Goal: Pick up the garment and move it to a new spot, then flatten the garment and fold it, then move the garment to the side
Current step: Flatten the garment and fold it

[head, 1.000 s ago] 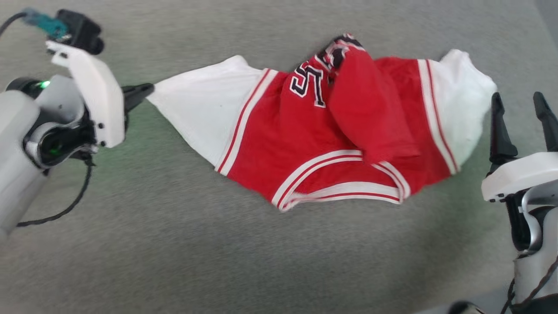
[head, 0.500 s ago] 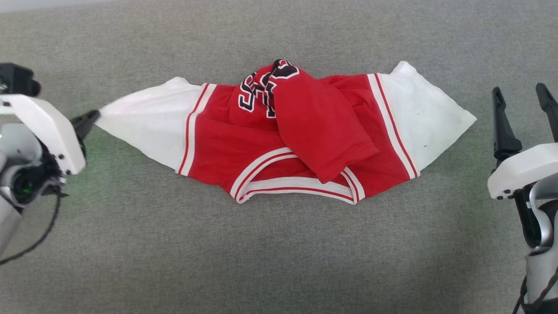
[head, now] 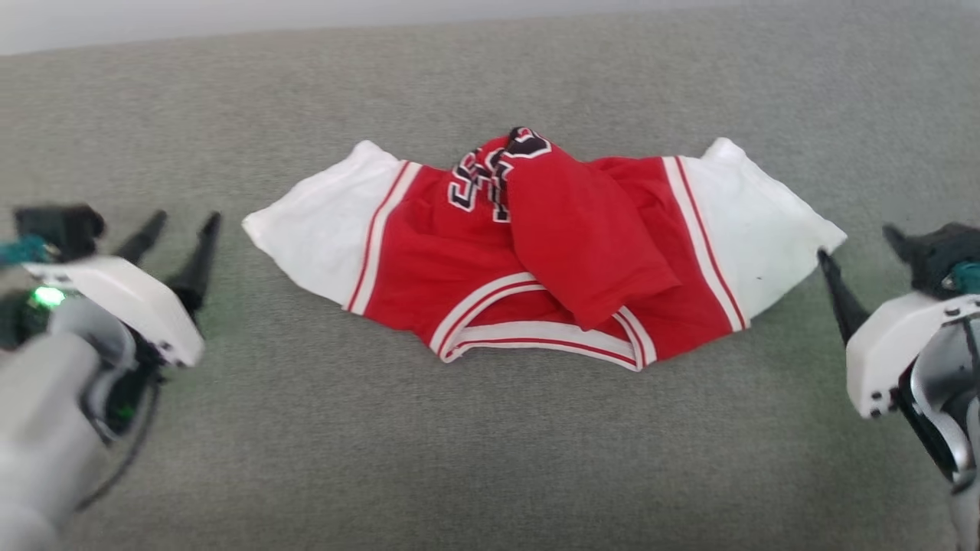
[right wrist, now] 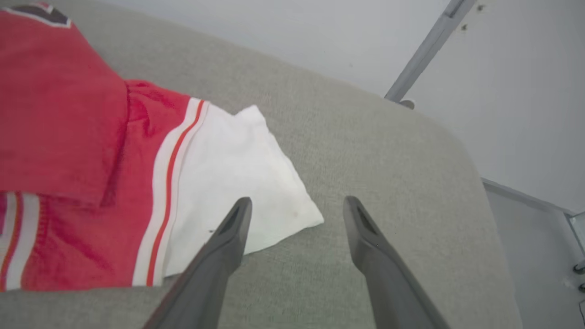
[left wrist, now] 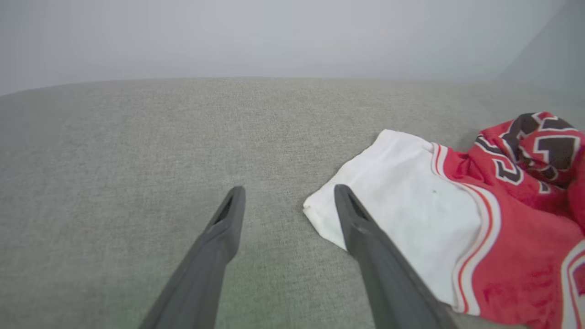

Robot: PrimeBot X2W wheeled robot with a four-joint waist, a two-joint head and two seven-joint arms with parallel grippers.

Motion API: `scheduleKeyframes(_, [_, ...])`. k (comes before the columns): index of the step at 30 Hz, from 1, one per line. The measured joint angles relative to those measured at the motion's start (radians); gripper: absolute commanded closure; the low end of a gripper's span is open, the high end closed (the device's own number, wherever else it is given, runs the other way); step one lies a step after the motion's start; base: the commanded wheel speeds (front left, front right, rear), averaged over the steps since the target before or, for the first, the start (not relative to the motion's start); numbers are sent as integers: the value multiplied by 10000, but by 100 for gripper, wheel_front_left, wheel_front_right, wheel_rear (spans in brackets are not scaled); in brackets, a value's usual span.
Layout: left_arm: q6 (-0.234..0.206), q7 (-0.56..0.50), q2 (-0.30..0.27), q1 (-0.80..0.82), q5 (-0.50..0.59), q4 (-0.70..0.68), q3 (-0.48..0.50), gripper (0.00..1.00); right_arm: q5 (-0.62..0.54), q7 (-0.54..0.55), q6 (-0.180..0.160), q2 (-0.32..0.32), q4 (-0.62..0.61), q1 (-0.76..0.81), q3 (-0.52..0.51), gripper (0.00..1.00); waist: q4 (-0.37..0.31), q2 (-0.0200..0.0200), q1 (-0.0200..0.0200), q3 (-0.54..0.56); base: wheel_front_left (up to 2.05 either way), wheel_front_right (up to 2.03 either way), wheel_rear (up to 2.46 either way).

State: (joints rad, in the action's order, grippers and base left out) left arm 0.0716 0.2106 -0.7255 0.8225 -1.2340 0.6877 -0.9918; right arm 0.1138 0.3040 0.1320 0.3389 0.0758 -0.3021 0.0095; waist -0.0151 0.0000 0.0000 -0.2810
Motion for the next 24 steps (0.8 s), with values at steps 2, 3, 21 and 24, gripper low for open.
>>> scheduleKeyframes(2, [-238,397,303,-386,222,-105,136,0,355,660,0,500,-71,183,441,0,171,1,0,84,0,0,0])
scheduleKeyframes(3, [-374,466,466,-591,487,-196,244,0,529,993,0,752,-123,275,625,0,272,0,0,119,0,0,0])
scheduleKeyframes(21, [-370,525,4527,-5354,8489,-5083,7248,0,3204,4316,0,5254,-466,-385,3254,0,2380,0,0,-435,0,0,0])
scheduleKeyframes(24, [-77,525,4865,-5500,9010,-5198,7705,0,3436,4282,0,5469,-81,-677,3638,0,2541,0,1,-635,0,0,0])
